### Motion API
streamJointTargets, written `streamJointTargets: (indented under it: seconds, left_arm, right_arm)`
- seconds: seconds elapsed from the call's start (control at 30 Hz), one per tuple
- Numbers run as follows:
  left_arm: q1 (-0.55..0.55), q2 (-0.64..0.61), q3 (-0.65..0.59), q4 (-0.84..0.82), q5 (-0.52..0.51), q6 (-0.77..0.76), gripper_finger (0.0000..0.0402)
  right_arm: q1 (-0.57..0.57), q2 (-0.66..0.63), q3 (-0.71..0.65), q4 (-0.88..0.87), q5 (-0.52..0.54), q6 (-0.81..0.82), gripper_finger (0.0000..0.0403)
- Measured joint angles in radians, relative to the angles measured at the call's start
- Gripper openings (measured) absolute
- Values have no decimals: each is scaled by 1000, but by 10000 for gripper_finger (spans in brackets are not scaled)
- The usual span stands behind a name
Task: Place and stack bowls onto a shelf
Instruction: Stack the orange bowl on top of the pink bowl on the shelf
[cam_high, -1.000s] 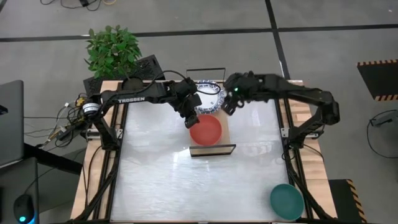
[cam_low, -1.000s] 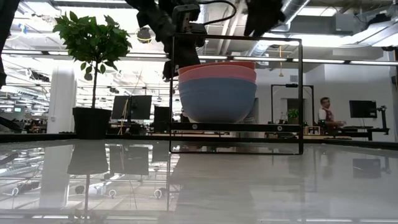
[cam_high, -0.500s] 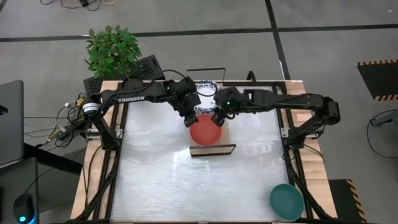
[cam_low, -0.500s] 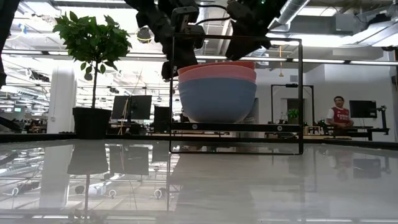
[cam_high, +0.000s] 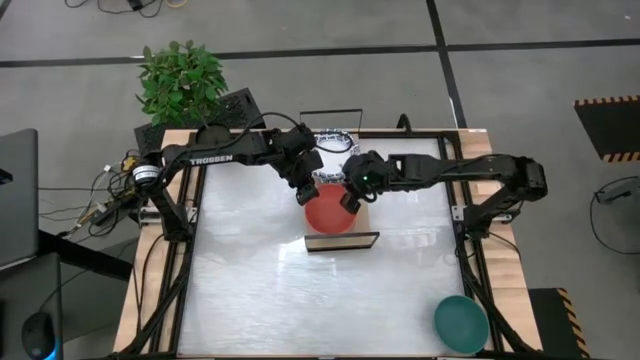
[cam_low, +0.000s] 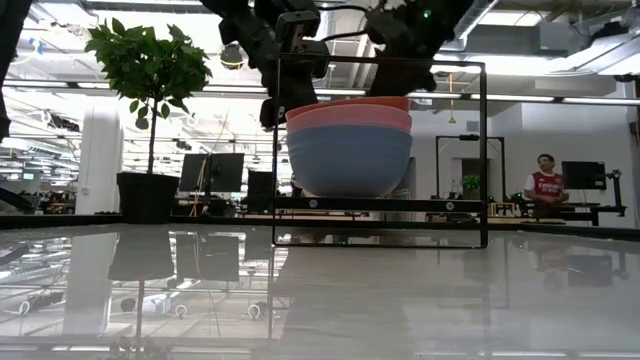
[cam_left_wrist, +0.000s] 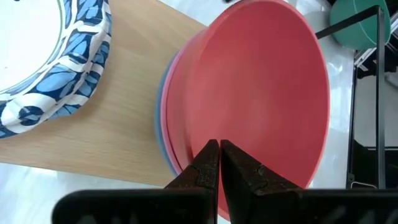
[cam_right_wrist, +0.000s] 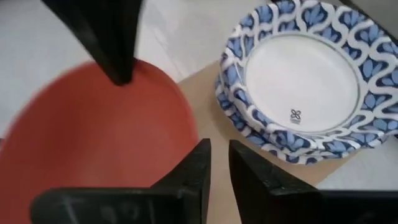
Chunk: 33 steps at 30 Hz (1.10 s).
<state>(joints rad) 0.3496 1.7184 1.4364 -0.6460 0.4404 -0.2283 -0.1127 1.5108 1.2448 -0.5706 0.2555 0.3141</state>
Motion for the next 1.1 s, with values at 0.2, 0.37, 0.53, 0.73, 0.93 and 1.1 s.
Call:
streamJointTargets:
  seconds: [0.2,0.37,0.53,0.73,0.93,1.1]
  left_arm:
    - [0,0,0,1,-1,-1,0]
    - [-1,0,0,1,-2,-1,0]
    - [-1,0,0,1,-2,-2,0]
    - [-1,0,0,1,-3,-1,0]
    - [-1,0,0,1,-4,-1,0]
    - [-1,0,0,1,-7,-1,0]
  right_arm:
    - [1,0,-28,10,0,18,71]
    - [2,0,-28,37,1,11,71]
    - [12,-15,-28,91,2,-9,71]
    - [19,-11,-28,83,3,-17,71]
    - [19,27,-27,81,-2,-16,71]
    - [19,33,-28,77,-18,-19,71]
